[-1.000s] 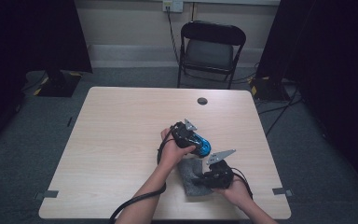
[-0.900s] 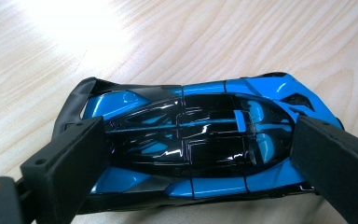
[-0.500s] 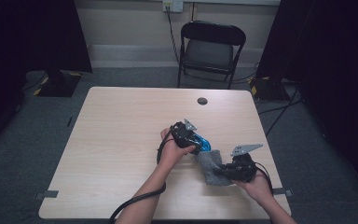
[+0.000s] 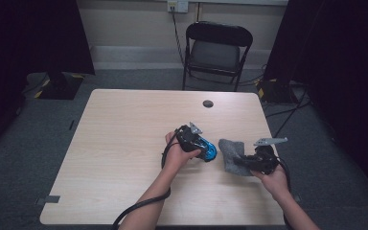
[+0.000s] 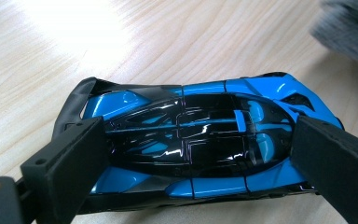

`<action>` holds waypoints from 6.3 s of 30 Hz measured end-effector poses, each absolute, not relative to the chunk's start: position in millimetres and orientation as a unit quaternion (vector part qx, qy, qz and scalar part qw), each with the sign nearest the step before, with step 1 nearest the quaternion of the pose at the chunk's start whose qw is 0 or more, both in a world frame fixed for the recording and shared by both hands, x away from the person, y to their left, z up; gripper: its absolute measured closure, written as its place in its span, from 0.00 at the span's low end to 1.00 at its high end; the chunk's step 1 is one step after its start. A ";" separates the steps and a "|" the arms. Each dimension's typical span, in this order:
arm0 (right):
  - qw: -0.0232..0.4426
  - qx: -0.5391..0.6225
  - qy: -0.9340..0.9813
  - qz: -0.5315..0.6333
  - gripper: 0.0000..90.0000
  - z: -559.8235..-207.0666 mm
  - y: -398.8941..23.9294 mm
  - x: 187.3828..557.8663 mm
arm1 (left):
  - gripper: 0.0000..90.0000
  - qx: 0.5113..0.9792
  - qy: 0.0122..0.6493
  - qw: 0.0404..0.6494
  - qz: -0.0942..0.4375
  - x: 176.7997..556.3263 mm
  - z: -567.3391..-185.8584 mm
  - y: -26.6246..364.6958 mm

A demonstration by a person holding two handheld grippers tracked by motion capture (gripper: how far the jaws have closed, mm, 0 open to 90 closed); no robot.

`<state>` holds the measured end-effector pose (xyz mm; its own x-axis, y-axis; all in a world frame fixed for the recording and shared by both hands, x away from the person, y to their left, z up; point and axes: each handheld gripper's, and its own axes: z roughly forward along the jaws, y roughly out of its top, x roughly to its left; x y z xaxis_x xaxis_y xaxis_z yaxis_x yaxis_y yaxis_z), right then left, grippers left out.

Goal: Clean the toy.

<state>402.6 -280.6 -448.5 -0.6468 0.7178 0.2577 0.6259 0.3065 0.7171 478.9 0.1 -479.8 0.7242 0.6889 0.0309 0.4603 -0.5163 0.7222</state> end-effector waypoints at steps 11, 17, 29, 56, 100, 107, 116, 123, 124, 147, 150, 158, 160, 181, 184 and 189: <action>0.089 0.454 0.807 0.367 0.85 -468.1 -275.4 433.1 | 0.04 0.855 0.337 0.363 0.157 478.3 -480.4 0.2; 0.089 0.455 0.810 0.358 0.84 -475.4 -264.1 437.9 | 0.04 0.853 0.334 0.368 0.159 478.0 -481.3 0.9; 0.074 0.427 0.831 0.350 0.84 -476.4 -246.7 429.2 | 0.04 0.855 0.335 0.364 0.159 477.9 -480.6 0.4; 0.035 0.398 0.842 0.362 0.83 -476.7 -224.1 412.5 | 0.04 0.855 0.335 0.363 0.159 478.0 -480.5 0.5; -0.044 0.300 0.864 0.401 0.82 -465.2 -201.1 363.3 | 0.04 0.853 0.336 0.366 0.157 477.0 -480.7 -0.9; -0.023 0.322 0.857 0.401 0.82 -454.3 -229.3 370.2 | 0.04 0.854 0.337 0.365 0.157 477.3 -480.5 -1.1; 0.023 0.373 0.831 0.413 0.82 -431.3 -268.3 417.8 | 0.04 0.856 0.334 0.362 0.157 476.6 -479.9 -2.7; 0.071 0.375 0.839 0.386 0.82 -429.7 -270.6 461.5 | 0.04 0.857 0.333 0.364 0.152 473.1 -479.8 -6.0; 0.076 0.375 0.841 0.383 0.82 -432.6 -267.8 470.5 | 0.04 0.857 0.332 0.363 0.152 472.8 -479.7 -6.2; 0.134 0.480 0.791 0.356 0.45 -460.6 -210.4 533.9 | 0.04 0.855 0.323 0.377 0.150 472.3 -481.5 -3.4; 0.142 0.495 0.785 0.344 0.45 -461.9 -205.2 534.1 | 0.04 0.854 0.323 0.378 0.152 472.2 -481.9 -3.3; 0.152 0.507 0.786 0.320 0.47 -472.8 -192.5 535.1 | 0.04 0.855 0.322 0.377 0.153 472.2 -481.7 -3.4; 0.146 0.504 0.789 0.319 0.50 -475.0 -192.0 535.4 | 0.04 0.855 0.322 0.378 0.152 472.2 -481.7 -3.4; 0.120 0.415 0.842 0.324 0.84 -465.6 -197.7 528.4 | 0.04 0.855 0.321 0.378 0.151 472.7 -481.7 -3.0; 0.118 0.399 0.847 0.331 0.79 -468.3 -191.0 528.3 | 0.04 0.856 0.320 0.377 0.151 472.3 -481.7 -2.7; 0.133 0.398 0.847 0.326 0.61 -474.2 -182.1 528.8 | 0.04 0.856 0.320 0.376 0.150 472.9 -481.3 -2.9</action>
<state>528.8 -182.1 -474.2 -0.6477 0.7611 0.0350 0.5882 0.4704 0.6578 472.9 -2.9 -481.3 0.7498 0.6614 0.0165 0.4353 -0.5119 0.7406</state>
